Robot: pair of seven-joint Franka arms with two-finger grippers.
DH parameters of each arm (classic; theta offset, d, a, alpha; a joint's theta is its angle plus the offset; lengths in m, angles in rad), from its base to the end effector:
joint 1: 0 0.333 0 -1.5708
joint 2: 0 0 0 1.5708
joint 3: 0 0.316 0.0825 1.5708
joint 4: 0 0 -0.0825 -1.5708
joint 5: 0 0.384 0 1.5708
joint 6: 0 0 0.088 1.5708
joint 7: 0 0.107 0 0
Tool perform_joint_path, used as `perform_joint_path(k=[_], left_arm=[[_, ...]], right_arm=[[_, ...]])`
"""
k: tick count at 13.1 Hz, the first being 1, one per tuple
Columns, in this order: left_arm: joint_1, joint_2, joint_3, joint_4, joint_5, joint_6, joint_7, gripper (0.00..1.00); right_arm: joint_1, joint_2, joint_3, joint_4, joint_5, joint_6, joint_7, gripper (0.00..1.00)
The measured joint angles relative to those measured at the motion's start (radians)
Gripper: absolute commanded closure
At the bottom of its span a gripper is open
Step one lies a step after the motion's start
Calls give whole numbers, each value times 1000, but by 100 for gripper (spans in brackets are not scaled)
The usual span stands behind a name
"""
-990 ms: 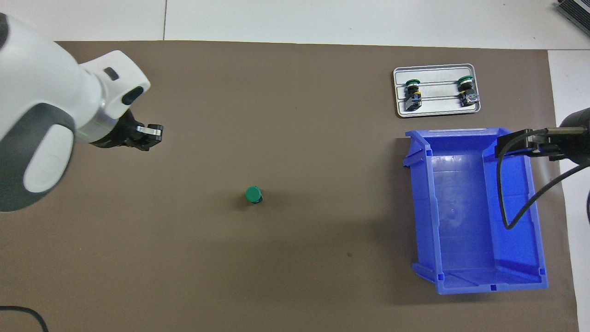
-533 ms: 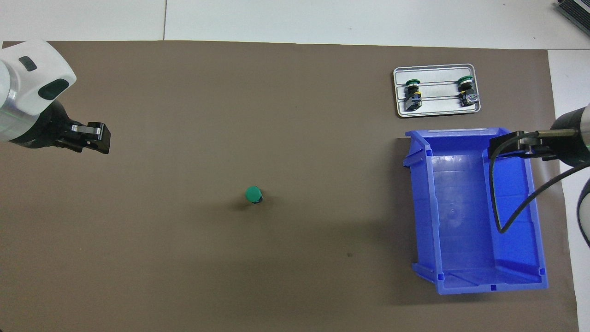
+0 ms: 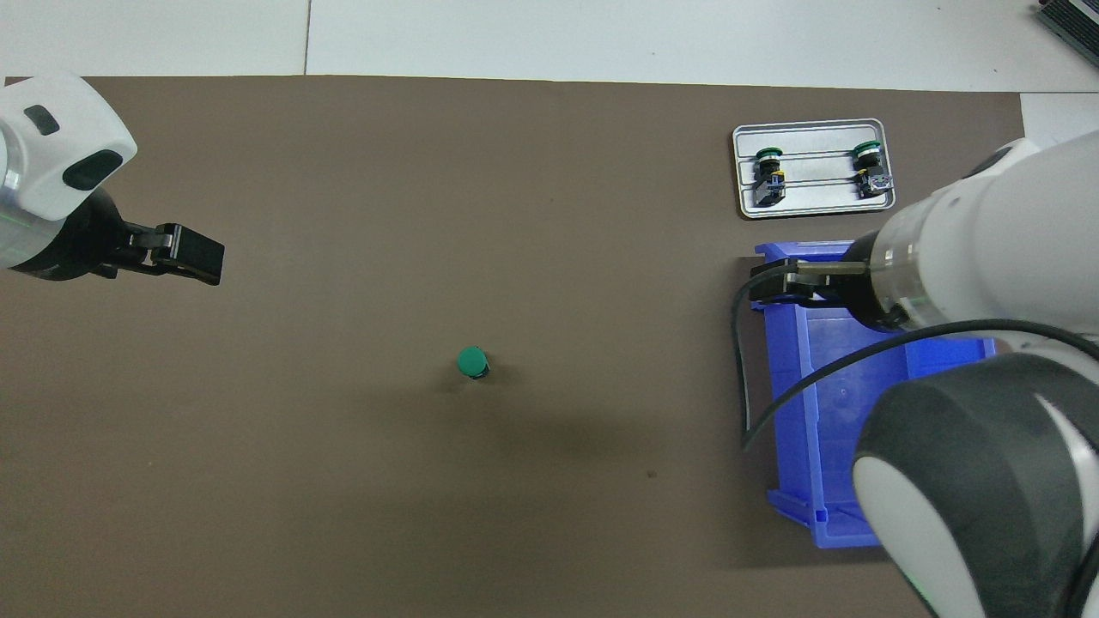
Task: Place and press button with both arms
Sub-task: 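Swing the right gripper from the blue bin over the green button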
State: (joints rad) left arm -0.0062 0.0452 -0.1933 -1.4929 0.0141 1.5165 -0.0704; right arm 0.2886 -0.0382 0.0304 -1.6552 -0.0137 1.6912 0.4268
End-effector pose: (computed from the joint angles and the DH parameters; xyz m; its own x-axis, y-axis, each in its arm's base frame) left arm 0.5529 -0.1074 0.6315 0.9916 -0.1279 -0.0203 -0.1281 -0.9917 -0.0069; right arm 0.5259 0.1726 0.6164 0.9916 -0.1068 0.0736 -0.1058 -0.9942 -0.0172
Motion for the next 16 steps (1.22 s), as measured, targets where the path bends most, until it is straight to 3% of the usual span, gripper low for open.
perform_joint_path(k=[7, 12, 16], left_arm=[[1, -7, 4, -8, 0, -1, -1, 0], [12, -16, 9, -32, 0, -2, -1, 0], [27, -19, 10, -33, 0, -2, -1, 0]], right_arm=[[235, 118, 2, 9, -1, 108, 350, 3], [383, 313, 2, 108, -23, 186, 577, 3], [436, 430, 0, 150, -53, 269, 737, 3]])
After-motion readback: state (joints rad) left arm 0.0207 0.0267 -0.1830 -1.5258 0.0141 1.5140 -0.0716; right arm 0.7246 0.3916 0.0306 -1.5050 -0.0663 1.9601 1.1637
